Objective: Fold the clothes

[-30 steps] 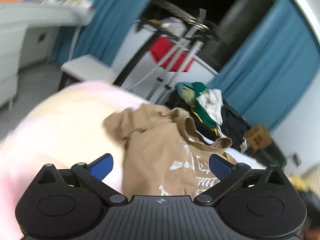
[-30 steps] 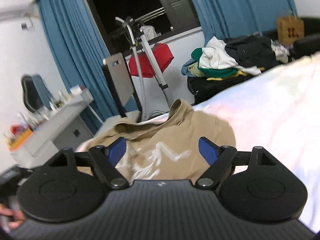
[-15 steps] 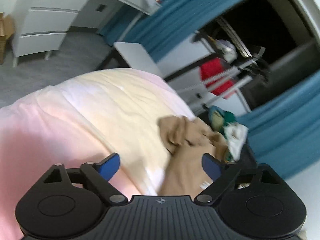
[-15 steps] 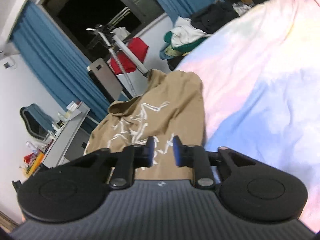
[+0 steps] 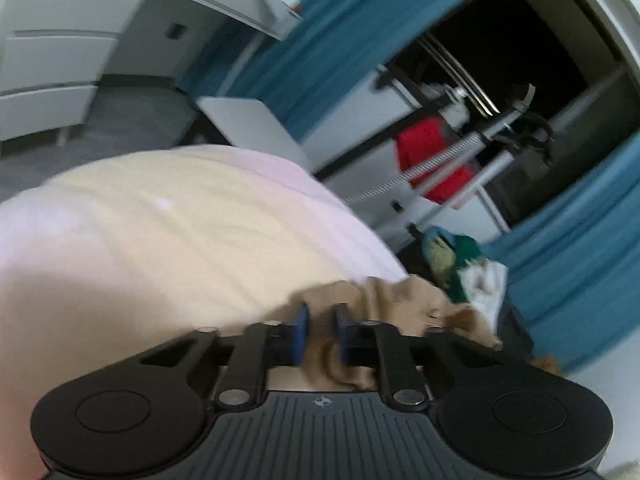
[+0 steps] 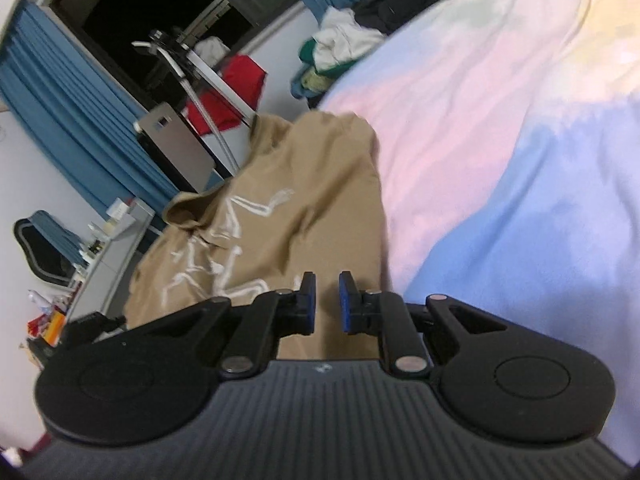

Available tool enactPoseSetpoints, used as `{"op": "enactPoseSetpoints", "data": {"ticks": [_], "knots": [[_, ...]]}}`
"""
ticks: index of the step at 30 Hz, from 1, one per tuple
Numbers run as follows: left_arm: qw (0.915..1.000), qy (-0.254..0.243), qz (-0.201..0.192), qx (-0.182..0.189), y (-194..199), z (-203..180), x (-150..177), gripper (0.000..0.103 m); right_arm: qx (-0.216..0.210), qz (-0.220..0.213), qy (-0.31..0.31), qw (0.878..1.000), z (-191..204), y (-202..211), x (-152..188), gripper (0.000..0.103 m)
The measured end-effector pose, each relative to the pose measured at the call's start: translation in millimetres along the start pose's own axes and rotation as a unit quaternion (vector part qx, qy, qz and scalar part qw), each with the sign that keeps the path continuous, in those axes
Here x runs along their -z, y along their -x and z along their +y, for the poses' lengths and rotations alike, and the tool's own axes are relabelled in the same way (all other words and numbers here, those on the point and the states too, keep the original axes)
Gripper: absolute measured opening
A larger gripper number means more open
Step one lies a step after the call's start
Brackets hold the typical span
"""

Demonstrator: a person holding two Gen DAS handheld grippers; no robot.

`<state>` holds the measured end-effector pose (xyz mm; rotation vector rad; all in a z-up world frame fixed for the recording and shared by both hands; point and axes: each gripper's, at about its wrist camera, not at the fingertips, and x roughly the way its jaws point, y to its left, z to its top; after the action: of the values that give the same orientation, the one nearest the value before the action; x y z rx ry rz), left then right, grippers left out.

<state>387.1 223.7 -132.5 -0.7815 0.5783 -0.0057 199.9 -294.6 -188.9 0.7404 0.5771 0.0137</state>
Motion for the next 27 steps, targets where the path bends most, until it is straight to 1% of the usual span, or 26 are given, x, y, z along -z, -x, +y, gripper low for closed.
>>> {"op": "enactPoseSetpoints", "data": {"ticks": [1, 2, 5, 7, 8, 10, 11, 13, 14, 15, 16, 17, 18, 20, 21, 23, 24, 25, 26, 27], "knots": [[0.9998, -0.019, 0.006, -0.003, -2, -7, -3, 0.006, 0.003, 0.007, -0.007, 1.0, -2, -5, 0, 0.015], [0.999, -0.044, 0.007, -0.011, -2, -14, -5, 0.005, 0.003, 0.011, -0.011, 1.0, -3, -7, -1, 0.015], [0.9947, -0.096, -0.007, -0.037, 5, -35, -23, 0.004, 0.005, 0.012, -0.008, 1.0, -1, -6, 1, 0.015], [0.9904, -0.121, -0.018, -0.065, 8, -48, -43, 0.004, 0.006, 0.011, -0.002, 1.0, 1, -4, 3, 0.015], [0.9866, -0.138, -0.028, -0.083, 10, -55, -53, 0.004, 0.006, 0.011, 0.001, 1.0, 2, -3, 4, 0.015], [0.9741, -0.179, -0.055, -0.127, 11, -70, -72, 0.004, 0.011, 0.007, 0.005, 1.0, 4, -2, 3, 0.015], [0.9655, -0.201, -0.066, -0.152, 9, -75, -79, 0.004, 0.014, 0.005, 0.008, 1.0, 5, -2, 3, 0.015], [0.9441, -0.245, -0.085, -0.203, 4, -83, -88, 0.004, 0.019, 0.001, 0.009, 1.0, 6, -3, 2, 0.015], [0.9372, -0.257, -0.089, -0.218, 1, -85, -91, 0.005, 0.022, 0.0, 0.009, 1.0, 6, -3, 1, 0.015], [0.9379, -0.255, -0.088, -0.219, -1, -84, -93, 0.006, 0.023, 0.001, 0.008, 1.0, 5, -4, 1, 0.015], [0.9422, -0.243, -0.088, -0.213, -2, -81, -94, 0.01, 0.024, 0.002, 0.006, 1.0, 5, -5, 1, 0.015], [0.9475, -0.228, -0.089, -0.206, -1, -76, -94, 0.018, 0.025, 0.004, 0.006, 1.0, 4, -6, 2, 0.015], [0.9522, -0.213, -0.089, -0.201, 1, -70, -93, 0.021, 0.025, 0.005, 0.005, 1.0, 4, -7, 2, 0.015], [0.9611, -0.18, -0.084, -0.192, 8, -53, -88, 0.038, 0.022, 0.008, 0.003, 1.0, 3, -7, 2, 0.015], [0.967, -0.159, -0.079, -0.183, 12, -43, -85, 0.04, 0.021, 0.008, 0.001, 1.0, 2, -7, 2, 0.015], [0.9797, -0.094, -0.073, -0.161, 24, -18, -78, 0.047, 0.019, 0.009, -0.003, 1.0, 1, -7, 1, 0.015], [0.9842, -0.057, -0.071, -0.152, 29, -5, -76, 0.049, 0.018, 0.009, -0.006, 1.0, 0, -7, 1, 0.015], [0.9874, -0.014, -0.068, -0.142, 33, 10, -73, 0.049, 0.018, 0.011, -0.01, 1.0, 0, -7, 2, 0.015], [0.9888, 0.036, -0.062, -0.131, 37, 25, -67, 0.049, 0.017, 0.012, -0.013, 1.0, -1, -7, 2, 0.015], [0.9875, 0.086, -0.052, -0.121, 40, 42, -61, 0.047, 0.017, 0.013, -0.016, 1.0, -2, -7, 3, 0.015]]}}
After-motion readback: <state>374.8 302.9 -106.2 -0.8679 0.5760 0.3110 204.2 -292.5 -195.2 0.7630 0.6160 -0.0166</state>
